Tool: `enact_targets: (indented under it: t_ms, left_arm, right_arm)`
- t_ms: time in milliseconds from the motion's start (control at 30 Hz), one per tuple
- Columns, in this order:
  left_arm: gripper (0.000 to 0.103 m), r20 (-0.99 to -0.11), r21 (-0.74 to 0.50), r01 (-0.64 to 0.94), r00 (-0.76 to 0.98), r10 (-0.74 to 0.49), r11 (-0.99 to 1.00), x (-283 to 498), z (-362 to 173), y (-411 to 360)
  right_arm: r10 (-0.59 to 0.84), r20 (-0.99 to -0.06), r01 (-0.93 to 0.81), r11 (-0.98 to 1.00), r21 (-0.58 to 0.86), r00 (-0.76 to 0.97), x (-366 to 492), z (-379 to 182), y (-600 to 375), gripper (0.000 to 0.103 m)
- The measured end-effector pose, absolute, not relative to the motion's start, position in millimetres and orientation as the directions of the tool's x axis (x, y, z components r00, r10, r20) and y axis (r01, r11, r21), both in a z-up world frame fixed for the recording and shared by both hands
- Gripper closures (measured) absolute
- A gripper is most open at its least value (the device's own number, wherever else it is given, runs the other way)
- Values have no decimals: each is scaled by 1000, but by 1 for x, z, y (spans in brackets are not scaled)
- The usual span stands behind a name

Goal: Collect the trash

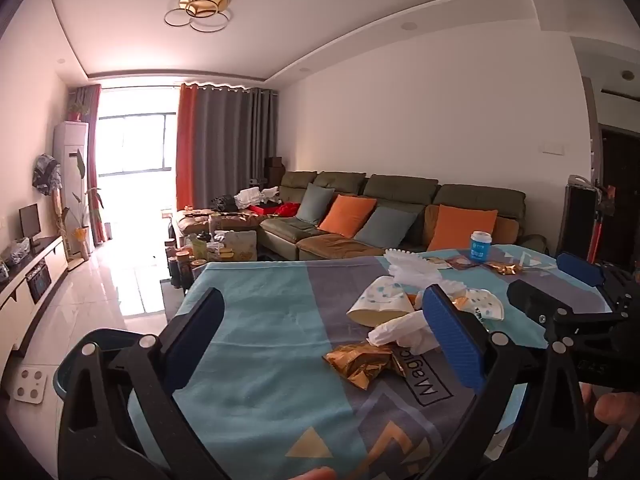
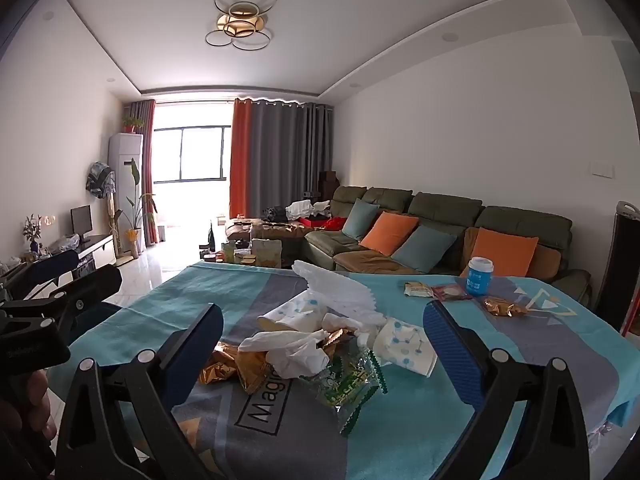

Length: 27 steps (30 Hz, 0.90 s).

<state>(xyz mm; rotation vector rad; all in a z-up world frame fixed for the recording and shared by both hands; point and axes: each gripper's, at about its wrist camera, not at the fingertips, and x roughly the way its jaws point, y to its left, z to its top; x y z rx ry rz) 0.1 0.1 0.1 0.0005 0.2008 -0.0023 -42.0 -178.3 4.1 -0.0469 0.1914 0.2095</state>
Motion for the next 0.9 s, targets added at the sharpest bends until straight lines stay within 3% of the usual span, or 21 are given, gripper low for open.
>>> enact_targets:
  t_ms: [900]
  left_arm:
    - [5,-237,-72,16,971,-33,997,6,0,10]
  right_arm:
    - [196,-205,-206,978,-29,959,-41,5,-179,6]
